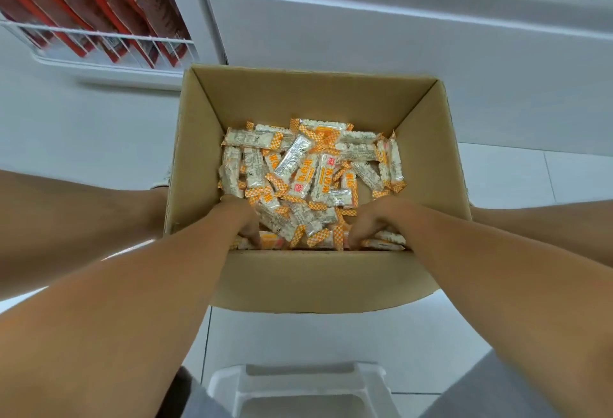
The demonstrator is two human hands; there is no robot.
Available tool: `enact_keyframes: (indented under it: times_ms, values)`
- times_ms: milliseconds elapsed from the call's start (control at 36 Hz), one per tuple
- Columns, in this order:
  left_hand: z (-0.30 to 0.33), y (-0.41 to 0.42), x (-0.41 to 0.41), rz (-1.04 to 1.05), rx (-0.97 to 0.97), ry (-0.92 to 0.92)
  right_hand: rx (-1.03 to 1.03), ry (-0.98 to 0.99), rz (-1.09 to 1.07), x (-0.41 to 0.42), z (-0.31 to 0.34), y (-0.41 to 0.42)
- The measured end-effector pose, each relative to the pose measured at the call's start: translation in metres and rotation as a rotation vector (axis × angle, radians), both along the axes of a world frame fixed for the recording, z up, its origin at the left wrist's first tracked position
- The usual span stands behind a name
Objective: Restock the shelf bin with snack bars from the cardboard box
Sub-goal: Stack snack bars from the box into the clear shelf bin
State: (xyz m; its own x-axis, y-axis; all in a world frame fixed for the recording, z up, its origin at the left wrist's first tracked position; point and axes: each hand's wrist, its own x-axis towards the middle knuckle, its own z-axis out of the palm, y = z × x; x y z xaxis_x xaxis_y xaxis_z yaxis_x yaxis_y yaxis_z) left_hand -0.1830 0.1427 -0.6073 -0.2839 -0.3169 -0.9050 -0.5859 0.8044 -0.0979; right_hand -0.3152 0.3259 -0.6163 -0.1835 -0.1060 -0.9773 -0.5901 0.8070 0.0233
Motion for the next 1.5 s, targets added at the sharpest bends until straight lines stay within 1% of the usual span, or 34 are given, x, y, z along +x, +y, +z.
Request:
enact_keyframes:
  times_ms: [56, 83, 139, 194, 278, 306, 361, 417, 472, 583, 639, 694, 750, 778, 833, 917, 1000, 1028, 1167, 1194, 1278, 1361, 1389, 1500]
  values:
    - [0.001, 0.0, -0.002, 0.032, 0.059, -0.03, 0.015, 0.008, -0.001, -0.002, -0.004, -0.001]
    - [0.002, 0.0, -0.004, 0.08, 0.085, -0.03, 0.007, 0.02, 0.006, -0.002, -0.002, -0.001]
    - [0.001, -0.001, -0.013, 0.179, 0.155, -0.022, -0.062, 0.072, 0.009, -0.004, 0.004, 0.0]
    - [0.007, -0.003, -0.024, 0.226, 0.196, 0.032, -0.131, 0.086, -0.059, -0.01, 0.012, 0.001]
    - [0.02, -0.002, -0.042, 0.361, 0.293, 0.186, -0.242, 0.022, -0.307, -0.027, 0.024, -0.001]
    - [0.025, -0.001, -0.045, 0.425, 0.343, 0.21, -0.302, -0.01, -0.412, -0.032, 0.029, -0.002]
    - [0.032, -0.001, -0.048, 0.577, 0.455, 0.201, -0.416, -0.084, -0.638, -0.042, 0.042, -0.007]
    - [0.038, -0.001, -0.051, 0.765, 0.571, 0.235, -0.495, -0.181, -0.832, -0.052, 0.057, -0.009]
    - [0.044, -0.002, -0.057, 0.897, 0.649, 0.366, -0.547, -0.198, -0.918, -0.062, 0.073, -0.01]
    - [0.068, 0.003, -0.07, 0.987, 0.73, 0.679, -0.63, -0.134, -1.055, -0.072, 0.108, -0.016]
    - [0.084, 0.007, -0.078, 0.941, 0.715, 0.799, -0.714, -0.096, -1.149, -0.073, 0.125, -0.02]
    - [0.1, 0.012, -0.084, 0.813, 0.588, 0.955, -0.791, -0.066, -1.211, -0.073, 0.142, -0.025]
    - [0.116, 0.013, -0.089, 0.69, 0.466, 1.079, -0.85, -0.047, -1.214, -0.072, 0.16, -0.028]
    - [0.127, 0.014, -0.089, 0.674, 0.459, 1.098, -0.883, -0.035, -1.204, -0.072, 0.17, -0.029]
    - [0.15, 0.015, -0.09, 0.687, 0.51, 1.107, -0.947, 0.009, -1.152, -0.072, 0.193, -0.032]
    - [0.187, 0.015, -0.093, 0.706, 0.572, 1.099, -0.991, 0.119, -1.033, -0.074, 0.238, -0.037]
    - [0.234, 0.014, -0.101, 0.745, 0.794, 1.009, -1.018, 0.147, -0.969, -0.086, 0.285, -0.043]
    - [0.252, 0.013, -0.102, 0.75, 0.838, 0.98, -1.03, 0.149, -0.968, -0.089, 0.299, -0.045]
    - [0.318, 0.004, -0.117, 0.503, 0.839, 0.996, -1.103, 0.157, -1.017, -0.095, 0.359, -0.056]
    - [0.328, 0.003, -0.119, 0.491, 0.848, 1.002, -1.112, 0.136, -1.046, -0.098, 0.366, -0.058]
    - [0.342, -0.003, -0.123, 0.506, 0.888, 1.024, -1.15, -0.017, -1.147, -0.105, 0.381, -0.056]
    - [0.346, -0.014, -0.123, 0.542, 0.971, 1.072, -1.256, -0.185, -1.225, -0.108, 0.38, -0.05]
    - [0.346, -0.019, -0.124, 0.549, 1.007, 1.062, -1.289, -0.211, -1.231, -0.108, 0.378, -0.047]
    - [0.349, -0.037, -0.137, 0.465, 1.024, 1.009, -1.326, -0.241, -1.082, -0.11, 0.379, -0.039]
